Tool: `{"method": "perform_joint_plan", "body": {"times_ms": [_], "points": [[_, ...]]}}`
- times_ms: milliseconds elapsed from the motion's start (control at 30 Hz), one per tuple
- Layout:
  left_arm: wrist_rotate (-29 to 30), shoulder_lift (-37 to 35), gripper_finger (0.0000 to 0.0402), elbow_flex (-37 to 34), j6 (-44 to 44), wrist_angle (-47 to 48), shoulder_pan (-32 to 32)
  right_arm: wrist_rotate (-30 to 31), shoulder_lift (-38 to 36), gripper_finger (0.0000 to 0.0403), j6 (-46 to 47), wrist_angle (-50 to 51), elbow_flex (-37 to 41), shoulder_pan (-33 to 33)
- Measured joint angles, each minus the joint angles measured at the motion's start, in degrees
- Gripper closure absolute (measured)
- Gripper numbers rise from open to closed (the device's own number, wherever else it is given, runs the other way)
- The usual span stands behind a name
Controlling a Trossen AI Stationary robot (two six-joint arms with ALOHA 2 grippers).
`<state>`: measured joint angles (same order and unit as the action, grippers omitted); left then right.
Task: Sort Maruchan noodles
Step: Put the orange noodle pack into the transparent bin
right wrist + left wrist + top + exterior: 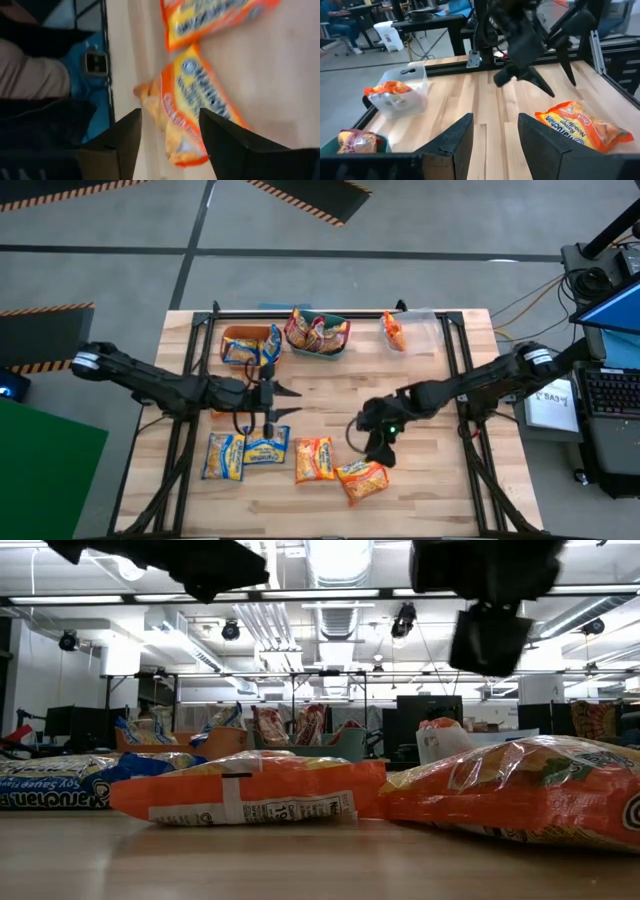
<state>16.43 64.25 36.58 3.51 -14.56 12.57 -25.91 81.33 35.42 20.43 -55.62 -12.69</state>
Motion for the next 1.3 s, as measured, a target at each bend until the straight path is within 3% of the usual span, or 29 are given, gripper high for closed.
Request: {"method": "perform_joint_plan", "body": {"times_ms": [233, 333, 667, 867, 1000, 1167, 1300], "points": [[0.0, 4.5, 0.0263, 5.8, 3.4, 1.5, 0.2, 0.2, 3.8, 0.0249, 6.1, 1.0, 0.0, -8.3], [0.1, 5.5, 0.0263, 7.3, 3.9, 3.9, 0.2, 4.0, 5.9, 0.0263, 7.0, 1.7, 0.1, -10.4], [0.1, 5.4, 0.0263, 7.8, 0.5, 8.1, 1.7, 13.5, 11.7, 0.0341, -3.0, 1.1, 0.1, -10.9], [0.0, 5.2, 0.0263, 7.7, -0.1, 12.0, 3.0, 15.9, 13.2, 0.0387, -5.6, 1.4, 0.0, -7.9], [0.1, 5.2, 0.0263, 7.7, -1.0, 13.1, 3.0, 18.1, 12.5, 0.0394, -7.5, 3.0, 0.3, -4.6], [0.1, 5.2, 0.0263, 7.7, -1.2, 14.2, 3.0, 31.8, 10.0, 0.0394, -9.4, 7.7, 0.4, 0.8], [0.3, 5.1, 0.0263, 7.7, -2.7, 16.1, 3.0, 33.6, 6.8, 0.0394, -10.7, 11.6, 0.4, 5.2]]}}
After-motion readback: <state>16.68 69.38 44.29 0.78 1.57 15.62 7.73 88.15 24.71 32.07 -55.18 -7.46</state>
